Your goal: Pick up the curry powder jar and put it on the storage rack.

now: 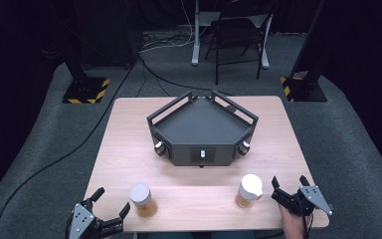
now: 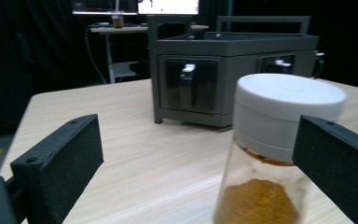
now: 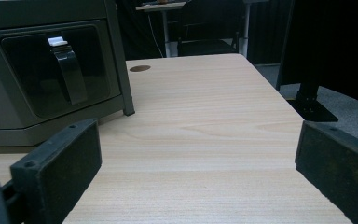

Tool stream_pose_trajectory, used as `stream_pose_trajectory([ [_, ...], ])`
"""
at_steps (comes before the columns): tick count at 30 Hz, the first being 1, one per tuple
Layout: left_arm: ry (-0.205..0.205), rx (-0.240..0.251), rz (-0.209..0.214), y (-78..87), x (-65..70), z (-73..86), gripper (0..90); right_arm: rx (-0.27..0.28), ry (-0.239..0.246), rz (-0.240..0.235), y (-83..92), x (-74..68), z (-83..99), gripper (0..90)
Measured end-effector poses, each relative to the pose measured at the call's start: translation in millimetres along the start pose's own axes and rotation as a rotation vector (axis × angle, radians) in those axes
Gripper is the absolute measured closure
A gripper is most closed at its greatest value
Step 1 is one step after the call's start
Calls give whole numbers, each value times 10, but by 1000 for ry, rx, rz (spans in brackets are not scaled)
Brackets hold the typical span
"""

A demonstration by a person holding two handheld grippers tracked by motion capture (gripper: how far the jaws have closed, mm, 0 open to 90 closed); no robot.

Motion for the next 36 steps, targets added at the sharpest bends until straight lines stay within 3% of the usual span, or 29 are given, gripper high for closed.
stream_pose_trajectory([
  [15, -42, 21, 72, 25, 48, -71, 4, 0, -2, -4, 0, 3, 0, 0],
  [23, -53, -8, 131, -22, 67, -86, 3, -1, -3, -4, 0, 4, 0, 0],
  [36, -59, -19, 134, -95, 117, -112, 3, -4, -1, -5, -1, -3, -2, 0],
])
Point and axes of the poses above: each handheld gripper's, and its own axes: y roughly backward along the jaws, z roughly out of its underside, x roughly to its right, the point moved 9 cm from there along -y, roughly forward along the jaws, and after that the axes turned 8 degrees about -x, right-handed, at the moved point
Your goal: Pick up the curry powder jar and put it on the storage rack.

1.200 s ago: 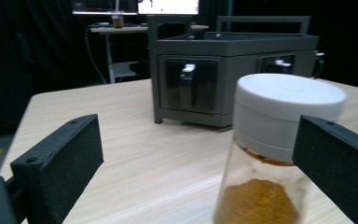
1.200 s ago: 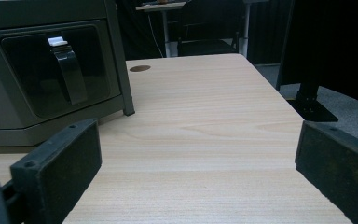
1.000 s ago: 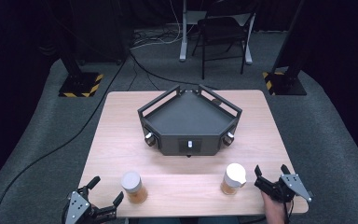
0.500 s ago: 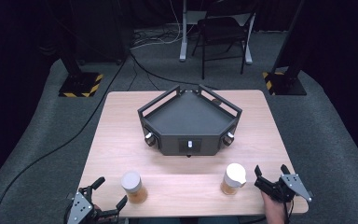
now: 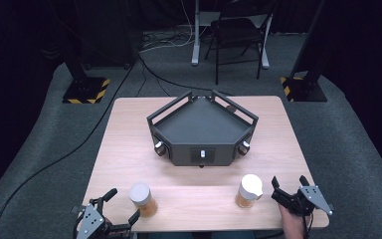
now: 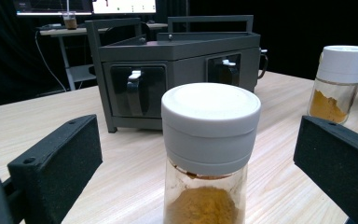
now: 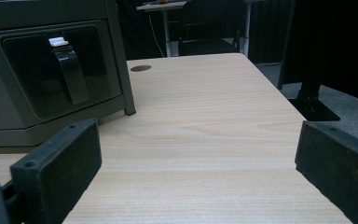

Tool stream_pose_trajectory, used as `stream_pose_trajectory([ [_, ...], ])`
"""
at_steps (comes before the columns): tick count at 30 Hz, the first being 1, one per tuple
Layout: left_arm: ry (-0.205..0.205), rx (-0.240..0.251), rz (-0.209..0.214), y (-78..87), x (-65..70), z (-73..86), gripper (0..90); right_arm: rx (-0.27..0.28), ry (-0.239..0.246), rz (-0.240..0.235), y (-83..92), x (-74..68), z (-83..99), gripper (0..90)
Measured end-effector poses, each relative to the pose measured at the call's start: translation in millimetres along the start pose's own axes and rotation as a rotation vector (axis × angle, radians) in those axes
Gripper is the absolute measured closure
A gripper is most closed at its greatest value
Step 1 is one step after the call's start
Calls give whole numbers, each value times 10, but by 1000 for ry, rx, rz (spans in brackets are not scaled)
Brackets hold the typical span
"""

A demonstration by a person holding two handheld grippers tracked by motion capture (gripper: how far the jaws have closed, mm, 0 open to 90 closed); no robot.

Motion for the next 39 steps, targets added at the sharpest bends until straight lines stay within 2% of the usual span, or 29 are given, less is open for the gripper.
stream_pose_trajectory([
  [2, 12, -5, 3, -24, 1, -11, 4, -1, 6, 3, -1, -5, -1, 0],
  [8, 14, -3, 2, -69, 7, -31, 4, -2, 4, 1, -2, -4, -2, 0],
  [21, 5, -12, 9, -211, 52, -64, 6, -3, 3, 3, -3, -4, -3, 0],
  [24, 15, -12, 14, -232, 57, -65, 6, -1, 2, 2, -2, -3, -1, 0],
  [26, 36, -10, 26, -246, 56, -74, 15, -1, 2, 3, -1, -4, -1, 0],
  [28, 37, -13, 31, -261, 59, -82, 29, 0, 2, 3, -1, -5, 0, 0],
  [35, 29, -45, 42, -340, 82, -95, 34, 0, 0, 2, 0, -3, 0, 0],
  [39, 23, -56, 22, -364, 93, -93, 59, 0, 0, 2, -1, -2, 0, 0],
])
Point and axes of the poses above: each handheld gripper's, and its own axes: y roughly backward along the jaws, z roughly out of its underside, x roughly to its right, the point moved 9 cm from there along -y, roughly forward along the jaws, and after that the axes turned 8 degrees about -x, right-handed, at the moved point
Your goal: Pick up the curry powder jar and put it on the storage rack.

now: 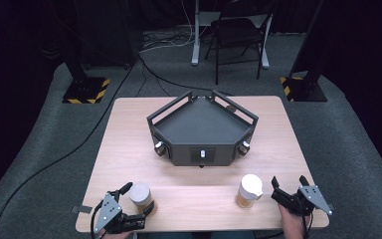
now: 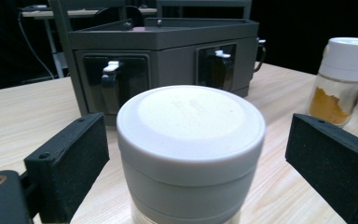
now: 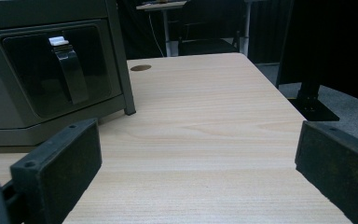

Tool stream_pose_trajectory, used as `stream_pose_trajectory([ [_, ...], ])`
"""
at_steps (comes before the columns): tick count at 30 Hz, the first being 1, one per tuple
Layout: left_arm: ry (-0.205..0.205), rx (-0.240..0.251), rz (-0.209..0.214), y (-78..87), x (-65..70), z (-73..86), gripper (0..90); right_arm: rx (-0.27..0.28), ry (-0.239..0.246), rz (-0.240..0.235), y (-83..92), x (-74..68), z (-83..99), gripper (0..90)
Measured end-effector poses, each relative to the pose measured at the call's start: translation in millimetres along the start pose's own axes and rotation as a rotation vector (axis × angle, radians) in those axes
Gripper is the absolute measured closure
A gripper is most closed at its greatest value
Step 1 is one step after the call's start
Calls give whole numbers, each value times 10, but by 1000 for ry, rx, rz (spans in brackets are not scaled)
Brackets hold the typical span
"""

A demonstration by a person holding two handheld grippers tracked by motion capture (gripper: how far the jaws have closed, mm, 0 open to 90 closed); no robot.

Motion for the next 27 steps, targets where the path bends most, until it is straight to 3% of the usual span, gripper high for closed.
stream_pose_trajectory([
  [5, -13, -14, -24, -9, -6, 4, 167, 3, -2, -3, 1, 3, 3, 0],
  [8, -48, -31, -43, -25, 26, 2, 318, 4, -4, -2, 3, 4, 4, 0],
  [20, -32, -34, -53, -14, 44, -5, 331, 3, -5, -4, 1, 10, 2, 0],
  [27, -53, -26, -43, -10, 111, -76, 331, 2, -5, -6, 1, 11, 1, 0],
])
Point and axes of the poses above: each handheld gripper's, and its own axes: y roughly backward along the jaws, z roughly out of its underside, x roughly to its right, the point moved 9 cm from there along -y, roughly forward along the jaws, and after that the axes turned 8 degrees about -x, right-handed, at the moved point
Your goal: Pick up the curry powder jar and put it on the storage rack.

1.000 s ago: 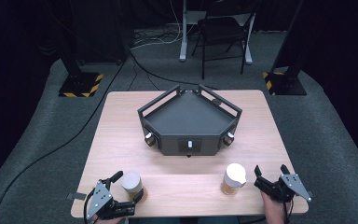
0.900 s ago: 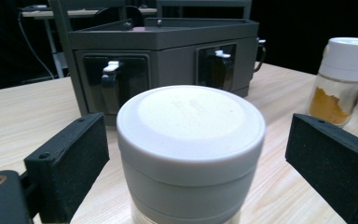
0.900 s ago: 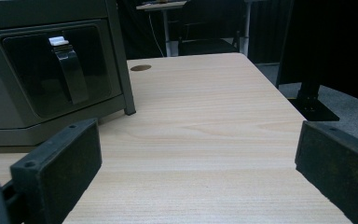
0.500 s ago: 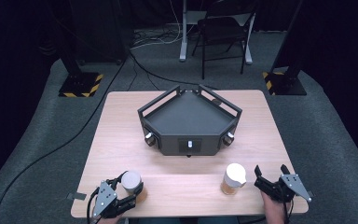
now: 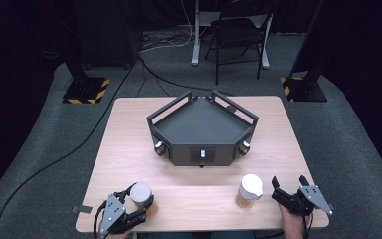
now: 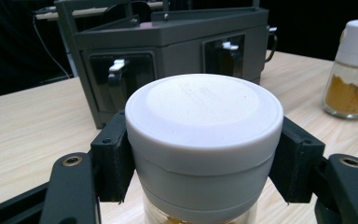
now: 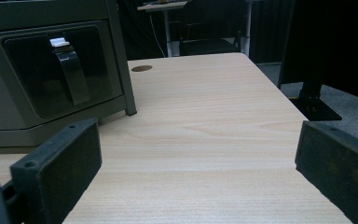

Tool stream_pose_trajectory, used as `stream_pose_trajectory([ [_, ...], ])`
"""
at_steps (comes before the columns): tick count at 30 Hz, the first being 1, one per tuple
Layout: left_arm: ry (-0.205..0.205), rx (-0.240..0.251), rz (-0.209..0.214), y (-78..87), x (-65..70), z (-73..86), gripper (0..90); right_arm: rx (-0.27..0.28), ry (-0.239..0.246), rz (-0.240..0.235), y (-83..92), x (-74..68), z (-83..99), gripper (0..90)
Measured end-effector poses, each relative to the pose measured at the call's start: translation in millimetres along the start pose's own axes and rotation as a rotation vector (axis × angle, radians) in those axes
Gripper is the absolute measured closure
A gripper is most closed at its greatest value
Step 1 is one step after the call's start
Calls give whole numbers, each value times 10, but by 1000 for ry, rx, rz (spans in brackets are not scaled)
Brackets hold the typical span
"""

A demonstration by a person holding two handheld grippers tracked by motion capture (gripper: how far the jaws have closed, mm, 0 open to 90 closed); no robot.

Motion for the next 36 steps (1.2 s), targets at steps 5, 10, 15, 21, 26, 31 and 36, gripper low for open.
stream_pose_trajectory([
  [5, 2, 10, 7, -3, 21, -41, 331, 2, -1, -2, 1, 5, 1, 0],
  [10, 6, 15, 12, -28, 36, -80, 330, 0, -4, -4, -2, 7, -1, 0],
  [15, 3, 21, 20, -76, 63, -156, 331, -2, -4, -6, -3, 8, -2, 0],
  [21, 2, 36, 41, -139, 97, -299, 331, 0, -11, -10, -2, 18, -1, 0],
  [26, -15, 36, 52, -199, 138, -439, 330, -1, -11, -11, -3, 22, -2, 0],
  [31, 0, 53, 64, -262, 176, -580, 330, -1, -14, -13, -3, 25, -2, 0],
  [36, -14, 52, 73, -329, 217, -713, 331, -1, -12, -15, -3, 25, -3, 0],
])
Point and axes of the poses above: each handheld gripper's, and its own axes: y roughly backward along the jaws, z roughly out of its underside, x roughly to its right, the point moved 9 cm from there along -y, roughly forward along the jaws, and after that the axes turned 8 degrees about -x, right-handed, at the moved point
